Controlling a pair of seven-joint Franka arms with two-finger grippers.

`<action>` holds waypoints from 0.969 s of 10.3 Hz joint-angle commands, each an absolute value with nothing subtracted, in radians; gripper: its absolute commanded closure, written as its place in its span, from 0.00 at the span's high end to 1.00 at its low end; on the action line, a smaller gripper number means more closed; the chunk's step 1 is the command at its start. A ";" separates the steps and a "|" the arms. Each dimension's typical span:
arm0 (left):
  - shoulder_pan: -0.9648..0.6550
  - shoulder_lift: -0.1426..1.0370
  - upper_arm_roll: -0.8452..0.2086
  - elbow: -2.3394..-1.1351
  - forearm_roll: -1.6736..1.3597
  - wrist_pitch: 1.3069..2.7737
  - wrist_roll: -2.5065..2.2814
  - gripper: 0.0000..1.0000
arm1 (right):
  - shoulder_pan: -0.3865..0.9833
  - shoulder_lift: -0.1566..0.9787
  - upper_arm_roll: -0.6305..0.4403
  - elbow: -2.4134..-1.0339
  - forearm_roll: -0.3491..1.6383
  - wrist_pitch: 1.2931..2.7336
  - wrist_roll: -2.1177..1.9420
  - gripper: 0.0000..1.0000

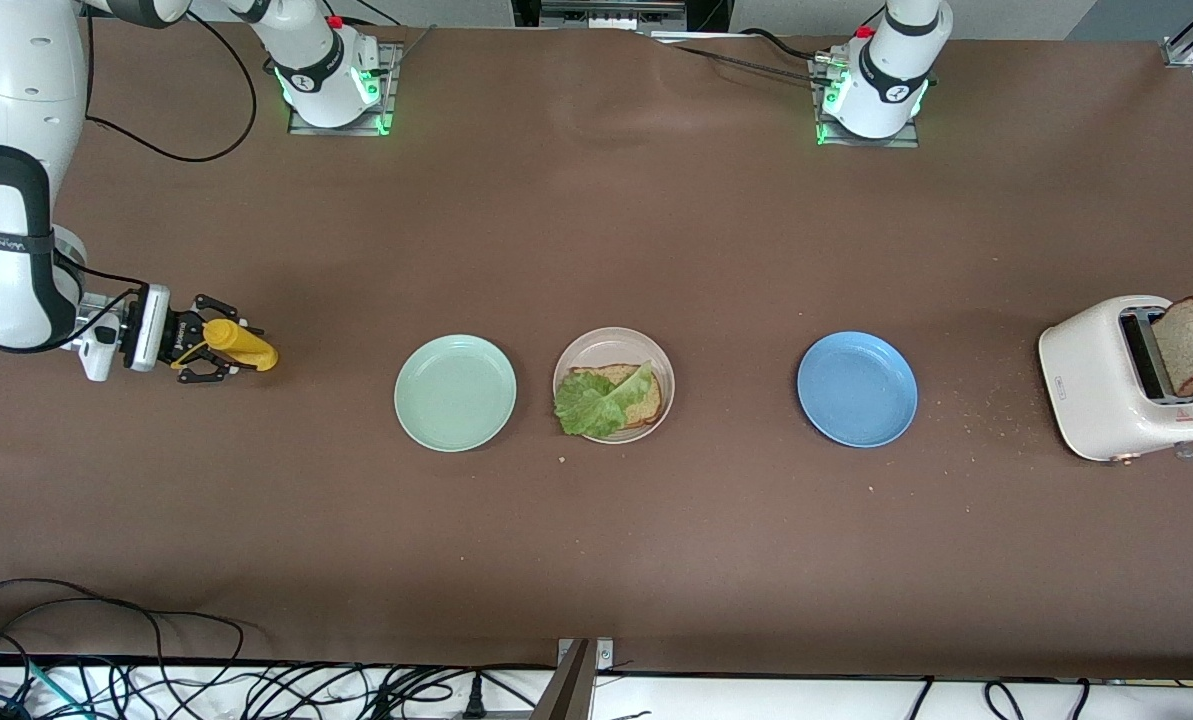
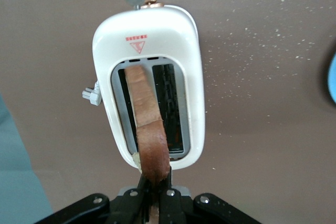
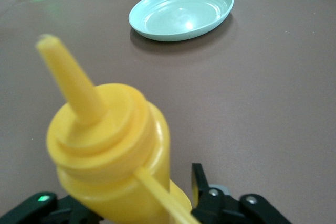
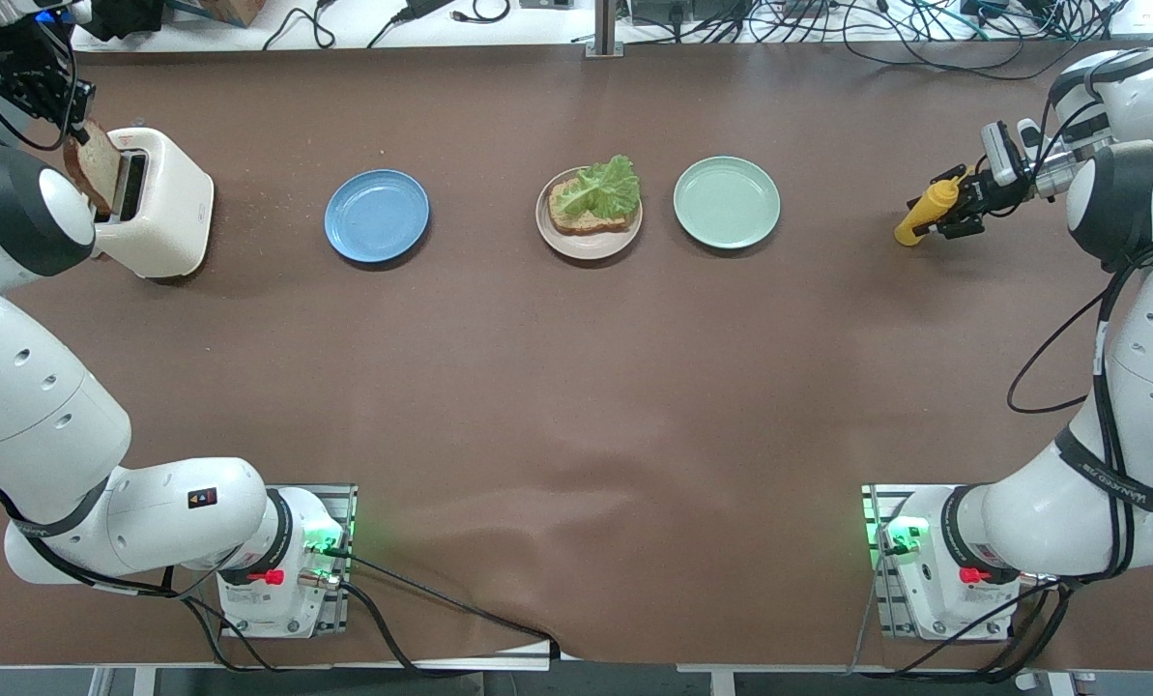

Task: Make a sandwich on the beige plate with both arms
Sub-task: 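Grasp the toasted bread with the left gripper while the right gripper lowers bottle, then release the bottle on the table while the left gripper lifts bread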

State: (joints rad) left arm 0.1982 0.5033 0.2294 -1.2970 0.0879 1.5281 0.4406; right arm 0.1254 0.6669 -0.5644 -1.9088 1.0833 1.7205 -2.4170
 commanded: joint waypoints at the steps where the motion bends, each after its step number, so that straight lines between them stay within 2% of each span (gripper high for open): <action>1: 0.184 0.517 0.227 -1.197 -0.005 1.447 0.448 0.00 | 0.083 0.666 -0.558 -1.891 1.091 1.698 -2.439 0.75; 2: 0.184 0.534 0.226 -1.152 -0.049 1.413 0.434 0.00 | 0.060 0.667 -0.558 -1.891 1.089 1.698 -2.438 0.78; 3: 0.183 0.540 0.224 -1.131 -0.107 1.382 0.395 0.00 | 0.037 0.672 -0.558 -1.890 1.080 1.698 -2.434 0.84; 4: 0.175 0.540 0.224 -1.132 -0.202 1.355 0.365 0.00 | 0.014 0.676 -0.558 -1.859 1.056 1.698 -2.424 0.92; 5: 0.170 0.540 0.225 -1.137 -0.291 1.323 0.336 0.00 | -0.003 0.687 -0.558 -1.817 1.023 1.698 -2.419 0.96; 8: 0.097 0.567 0.222 -1.189 -0.536 1.319 0.285 0.00 | -0.046 0.686 -0.560 -1.644 0.887 1.687 -2.328 0.97; 10: 0.090 0.604 0.154 -1.235 -0.697 1.316 0.281 0.00 | -0.066 0.681 -0.568 -1.499 0.798 1.602 -2.138 0.97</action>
State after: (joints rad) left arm 0.0893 0.5784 0.1959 -1.2176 -0.6041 1.3272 0.2915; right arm -0.0373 0.6688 -0.5690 -1.6238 0.8589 1.6746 -2.2580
